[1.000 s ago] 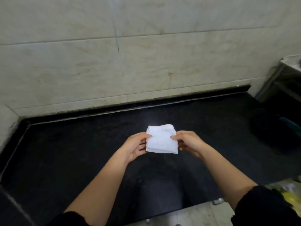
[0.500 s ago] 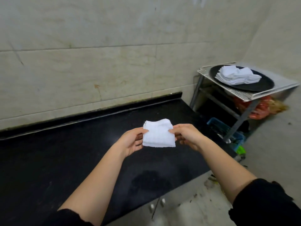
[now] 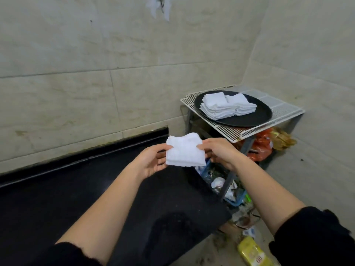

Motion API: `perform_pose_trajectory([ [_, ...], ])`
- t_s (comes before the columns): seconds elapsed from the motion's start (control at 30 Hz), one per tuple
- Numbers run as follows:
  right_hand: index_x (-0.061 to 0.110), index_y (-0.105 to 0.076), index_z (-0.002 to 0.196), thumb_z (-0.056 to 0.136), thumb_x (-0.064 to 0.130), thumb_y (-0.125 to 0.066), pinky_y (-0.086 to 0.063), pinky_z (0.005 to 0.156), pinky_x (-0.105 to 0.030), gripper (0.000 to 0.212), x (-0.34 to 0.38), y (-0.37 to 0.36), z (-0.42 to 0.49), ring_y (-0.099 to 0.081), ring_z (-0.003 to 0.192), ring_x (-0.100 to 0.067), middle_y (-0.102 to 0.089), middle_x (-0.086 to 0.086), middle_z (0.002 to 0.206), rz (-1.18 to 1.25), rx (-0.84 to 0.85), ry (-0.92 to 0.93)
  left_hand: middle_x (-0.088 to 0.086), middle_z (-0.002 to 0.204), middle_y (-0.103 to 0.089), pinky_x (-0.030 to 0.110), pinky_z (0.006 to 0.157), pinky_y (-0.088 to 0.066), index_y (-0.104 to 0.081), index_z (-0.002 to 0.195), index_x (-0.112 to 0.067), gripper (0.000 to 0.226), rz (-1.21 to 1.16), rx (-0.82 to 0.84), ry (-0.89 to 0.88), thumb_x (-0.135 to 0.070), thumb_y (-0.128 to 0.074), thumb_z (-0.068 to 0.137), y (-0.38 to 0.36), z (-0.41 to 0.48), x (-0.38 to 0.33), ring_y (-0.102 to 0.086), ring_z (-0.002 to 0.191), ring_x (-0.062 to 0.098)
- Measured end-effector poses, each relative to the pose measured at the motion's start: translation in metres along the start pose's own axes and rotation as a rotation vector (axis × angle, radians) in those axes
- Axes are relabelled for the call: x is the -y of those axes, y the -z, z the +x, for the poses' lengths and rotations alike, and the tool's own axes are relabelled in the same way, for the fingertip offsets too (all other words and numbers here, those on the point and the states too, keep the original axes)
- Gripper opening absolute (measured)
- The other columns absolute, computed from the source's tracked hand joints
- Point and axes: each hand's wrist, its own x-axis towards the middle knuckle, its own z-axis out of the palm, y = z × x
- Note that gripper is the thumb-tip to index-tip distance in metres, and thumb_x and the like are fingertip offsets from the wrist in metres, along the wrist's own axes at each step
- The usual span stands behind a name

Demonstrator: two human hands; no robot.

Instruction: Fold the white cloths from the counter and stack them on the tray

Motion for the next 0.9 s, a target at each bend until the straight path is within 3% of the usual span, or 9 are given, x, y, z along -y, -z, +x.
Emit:
perform_pose_trajectory([
  [0.17,0.004,-0.069,0.096,0.086,0.008,-0.066,-0.034,0.046,-0.020,0.011,0.031,0.074,0.054,-0.054,0.047,-0.008,-0.064,-0.003,0.067,0.067,-0.002,0.065,-0.001,0.084,-0.063,0.016,0.051,-0.052,-0.065,0.095,-0.015,0.009,-0.008,0.030,-0.049,-0.015,-0.061,0.086,-0.058,0.066,-0.042,-0.062,0.056,0.007],
  [0.27,0.003,-0.069,0.099,0.086,0.008,-0.066,-0.033,0.046,-0.020,0.015,0.053,0.114,0.081,-0.051,0.048,-0.008,-0.062,-0.002,0.066,0.073,0.011,0.117,-0.003,0.082,-0.062,0.014,0.049,-0.050,-0.065,0.087,-0.018,0.008,-0.026,0.042,-0.079,-0.014,-0.058,0.088,-0.094,0.094,-0.066,-0.059,0.053,0.005],
  [0.4,0.011,-0.067,0.088,0.086,0.008,-0.066,-0.039,0.045,-0.019,0.003,0.076,0.171,0.117,-0.053,0.045,-0.007,-0.062,0.001,0.065,0.077,0.003,0.141,-0.004,0.081,-0.063,0.013,0.050,-0.052,-0.064,0.083,-0.020,0.011,-0.007,0.035,-0.137,-0.012,-0.058,0.089,-0.145,0.130,-0.093,-0.057,0.056,0.005],
  [0.57,0.012,-0.070,0.086,0.085,0.009,-0.067,-0.040,0.052,-0.020,0.004,0.087,0.237,0.171,-0.055,0.048,-0.007,-0.064,0.003,0.063,0.039,0.040,0.154,-0.005,0.076,-0.058,0.016,0.055,-0.049,-0.064,0.079,-0.021,0.011,0.091,-0.048,-0.215,-0.012,-0.063,0.086,-0.206,0.178,-0.118,-0.051,0.062,0.009],
  [0.8,0.014,-0.066,0.081,0.085,0.007,-0.067,-0.038,0.046,-0.018,0.008,0.096,0.312,0.238,-0.055,0.043,-0.006,-0.062,0.002,0.059,0.003,0.136,0.160,-0.003,0.076,-0.061,0.016,0.056,-0.052,-0.064,0.092,-0.015,0.007,0.141,-0.206,-0.259,-0.010,-0.064,0.086,-0.275,0.239,-0.135,-0.058,0.065,0.010],
  [0.9,0.013,-0.067,0.084,0.085,0.008,-0.068,-0.039,0.049,-0.020,0.005,0.089,0.333,0.261,-0.056,0.048,-0.008,-0.065,0.000,0.065,-0.024,0.165,0.152,0.004,0.085,-0.068,0.019,0.056,-0.053,-0.067,0.099,-0.007,0.014,0.236,-0.278,-0.285,-0.008,-0.068,0.085,-0.292,0.257,-0.135,-0.064,0.069,0.016],
])
